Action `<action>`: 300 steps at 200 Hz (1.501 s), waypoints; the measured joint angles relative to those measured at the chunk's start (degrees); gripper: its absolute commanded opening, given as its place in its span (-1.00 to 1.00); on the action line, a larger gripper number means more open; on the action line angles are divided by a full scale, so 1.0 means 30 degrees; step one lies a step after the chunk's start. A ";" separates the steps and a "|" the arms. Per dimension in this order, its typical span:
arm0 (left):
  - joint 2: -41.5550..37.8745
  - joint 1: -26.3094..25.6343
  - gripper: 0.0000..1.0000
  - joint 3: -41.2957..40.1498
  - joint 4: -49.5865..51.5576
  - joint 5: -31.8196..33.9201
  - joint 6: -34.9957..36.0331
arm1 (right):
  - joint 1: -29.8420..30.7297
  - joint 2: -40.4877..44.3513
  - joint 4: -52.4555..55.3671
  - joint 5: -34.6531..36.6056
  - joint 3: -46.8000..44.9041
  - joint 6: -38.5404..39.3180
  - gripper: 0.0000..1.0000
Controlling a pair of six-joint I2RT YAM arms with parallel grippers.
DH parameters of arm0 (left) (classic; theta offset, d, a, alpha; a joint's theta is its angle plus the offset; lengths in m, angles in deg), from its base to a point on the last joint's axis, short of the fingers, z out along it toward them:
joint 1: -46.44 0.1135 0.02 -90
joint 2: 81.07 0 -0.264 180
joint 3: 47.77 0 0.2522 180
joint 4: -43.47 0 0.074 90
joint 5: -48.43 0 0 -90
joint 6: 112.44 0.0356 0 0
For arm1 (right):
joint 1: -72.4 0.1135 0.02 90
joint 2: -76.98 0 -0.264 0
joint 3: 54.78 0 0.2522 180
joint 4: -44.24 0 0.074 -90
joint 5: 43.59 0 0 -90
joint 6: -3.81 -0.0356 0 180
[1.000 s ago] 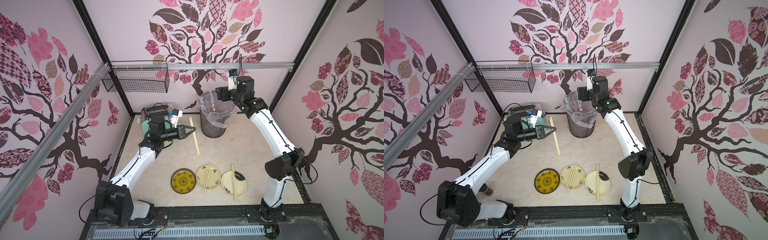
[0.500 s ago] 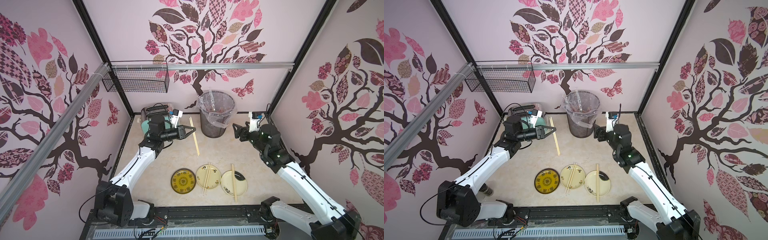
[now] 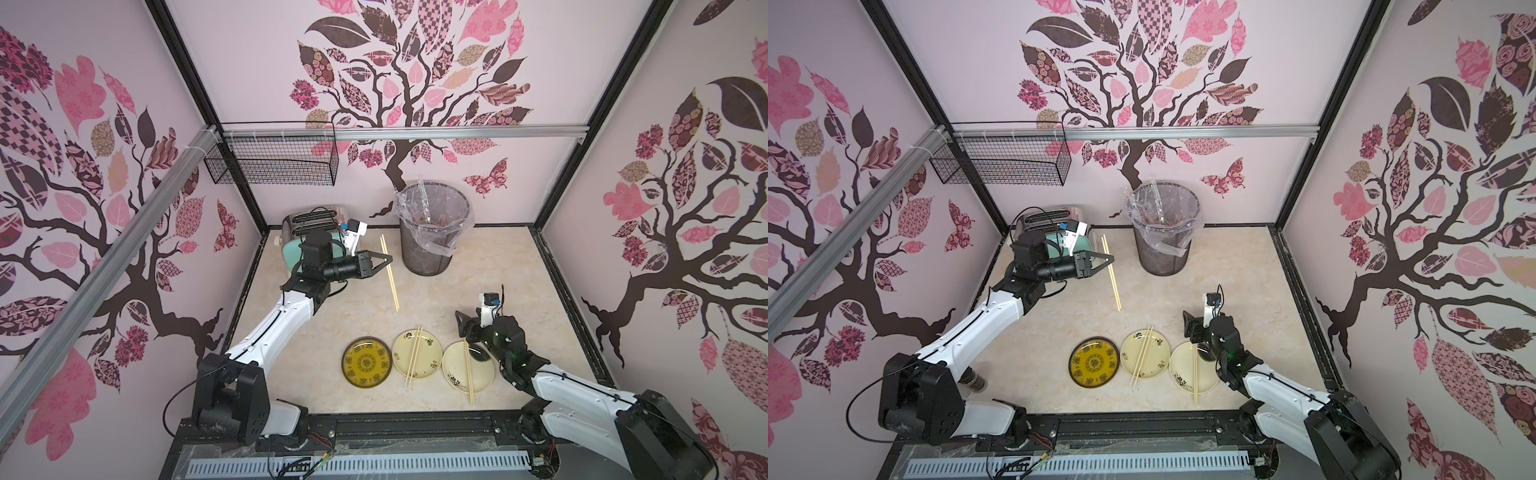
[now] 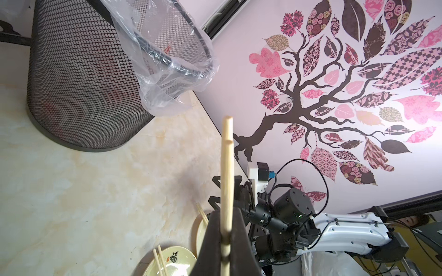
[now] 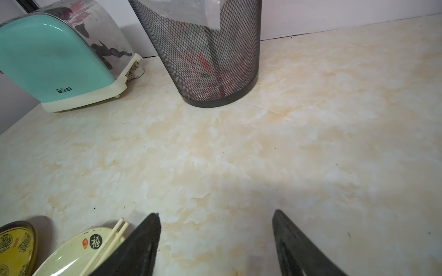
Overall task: Remove the packaging of disposable chopsticks
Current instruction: Place the disposable chopsticks on the plate.
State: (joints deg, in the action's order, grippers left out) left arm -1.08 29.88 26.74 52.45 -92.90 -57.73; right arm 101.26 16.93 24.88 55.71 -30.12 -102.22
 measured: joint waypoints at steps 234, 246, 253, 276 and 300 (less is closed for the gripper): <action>-0.3942 -0.3315 -1.00 -0.1137 1.6662 1.0389 0.3257 | 0.0627 -0.0889 -0.0933 0.1297 0.0852 -0.1814 0.58; -0.3840 -0.3351 -1.00 -0.1515 1.6823 1.0462 0.3249 | 0.0627 -0.1020 -0.0925 0.1275 0.1064 -0.1843 0.58; -0.3723 -0.3351 -1.00 -0.1668 1.6881 1.0484 0.3249 | 0.0627 -0.1107 -0.0911 0.1253 0.1188 -0.1880 0.58; -0.3308 -0.3351 -1.00 -0.2135 1.6895 1.0528 0.3220 | 0.0627 -0.1333 -0.0903 0.1151 0.1348 -0.1894 0.58; -0.2965 -0.3359 -1.00 -0.2594 1.6859 1.0542 0.3140 | 0.0627 -0.1523 -0.0838 0.1049 0.1355 -0.1902 0.59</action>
State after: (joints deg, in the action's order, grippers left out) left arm -9.98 19.81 18.96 103.03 -61.27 -48.31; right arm 103.14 12.36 22.37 58.85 -26.06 -107.93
